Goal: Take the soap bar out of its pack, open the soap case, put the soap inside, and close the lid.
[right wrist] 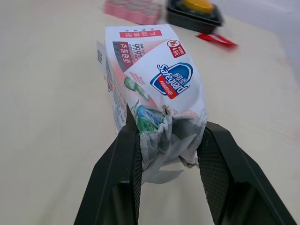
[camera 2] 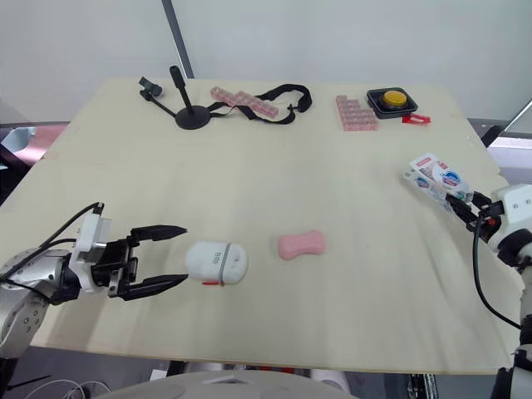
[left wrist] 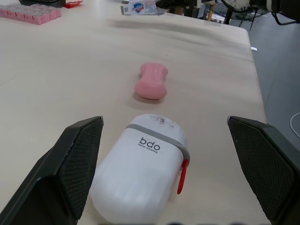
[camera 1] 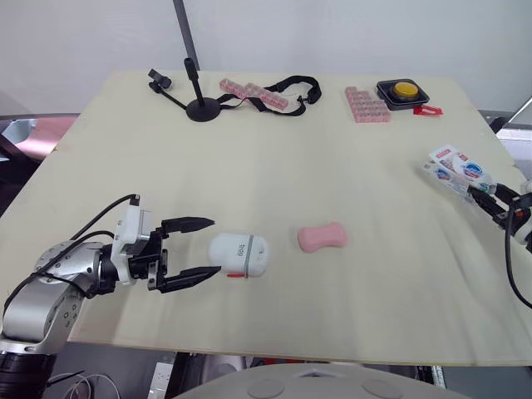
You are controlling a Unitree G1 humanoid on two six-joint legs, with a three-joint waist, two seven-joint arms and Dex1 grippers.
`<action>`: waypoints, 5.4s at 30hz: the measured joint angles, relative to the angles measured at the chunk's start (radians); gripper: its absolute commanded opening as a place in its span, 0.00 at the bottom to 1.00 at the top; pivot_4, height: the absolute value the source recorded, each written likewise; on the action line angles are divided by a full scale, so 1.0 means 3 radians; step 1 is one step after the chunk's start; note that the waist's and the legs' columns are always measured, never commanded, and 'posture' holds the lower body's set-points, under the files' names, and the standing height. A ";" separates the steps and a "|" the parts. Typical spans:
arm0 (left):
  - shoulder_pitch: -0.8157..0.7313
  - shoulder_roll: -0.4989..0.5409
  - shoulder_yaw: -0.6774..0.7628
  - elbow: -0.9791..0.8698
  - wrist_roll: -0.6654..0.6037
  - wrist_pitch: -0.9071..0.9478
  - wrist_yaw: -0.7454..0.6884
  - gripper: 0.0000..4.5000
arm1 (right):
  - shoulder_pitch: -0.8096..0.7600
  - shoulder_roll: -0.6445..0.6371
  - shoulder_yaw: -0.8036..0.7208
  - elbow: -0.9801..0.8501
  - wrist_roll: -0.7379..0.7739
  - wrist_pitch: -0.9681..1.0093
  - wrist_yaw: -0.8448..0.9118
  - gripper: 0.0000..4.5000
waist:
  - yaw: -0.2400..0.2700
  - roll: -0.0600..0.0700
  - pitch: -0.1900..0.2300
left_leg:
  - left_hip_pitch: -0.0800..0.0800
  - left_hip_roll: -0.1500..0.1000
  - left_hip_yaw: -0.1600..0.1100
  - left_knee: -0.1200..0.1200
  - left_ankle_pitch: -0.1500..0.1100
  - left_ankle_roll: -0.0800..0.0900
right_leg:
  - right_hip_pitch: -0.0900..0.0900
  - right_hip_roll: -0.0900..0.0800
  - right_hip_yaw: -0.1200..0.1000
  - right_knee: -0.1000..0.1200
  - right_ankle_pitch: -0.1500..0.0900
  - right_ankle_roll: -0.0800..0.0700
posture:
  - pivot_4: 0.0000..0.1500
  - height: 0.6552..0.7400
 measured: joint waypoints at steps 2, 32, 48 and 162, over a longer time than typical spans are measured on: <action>-0.0015 -0.0022 -0.0031 -0.0008 0.0003 -0.0013 -0.0004 1.00 | 0.0019 0.0062 0.0007 -0.0022 -0.0009 0.0086 -0.0103 0.38 | 0.0002 0.0001 0.0000 | 0.0000 0.0000 0.0000 0.0000 0.0000 0.0000 | 0.0000 0.0000 0.0000 0.0000 0.0000 0.0000 | 1.00 1.00; -0.0212 -0.0043 -0.0160 0.0211 0.0295 -0.0244 -0.0167 1.00 | 0.0437 -0.0456 -0.0362 -0.0699 0.0390 0.0110 0.0974 0.99 | -0.0022 0.0005 0.0000 | 0.0003 0.0004 0.0002 -0.0009 -0.0010 0.0011 | 0.0017 0.0000 0.0000 -0.0009 0.0000 0.0001 | 1.00 1.00; -0.0485 0.0142 -0.0309 0.0536 0.0721 -0.0302 -0.0186 1.00 | 0.1046 -0.0184 0.0844 -0.2625 0.0867 0.0260 0.2383 0.99 | 0.0006 0.0005 0.0001 | 0.0000 0.0005 -0.0001 -0.0003 -0.0014 0.0021 | 0.0000 -0.0006 -0.0007 -0.0008 -0.0001 0.0000 | 1.00 1.00; -0.1246 -0.0703 -0.1223 0.0890 0.1632 -0.2178 0.0571 0.77 | -0.0603 -0.0134 0.1589 -0.3339 0.4561 0.4065 -0.2026 1.00 | 0.0075 0.0006 0.0000 | 0.0001 -0.0001 -0.0001 0.0001 -0.0002 -0.0007 | -0.0001 -0.0001 -0.0002 0.0009 -0.0004 -0.0004 | 1.00 1.00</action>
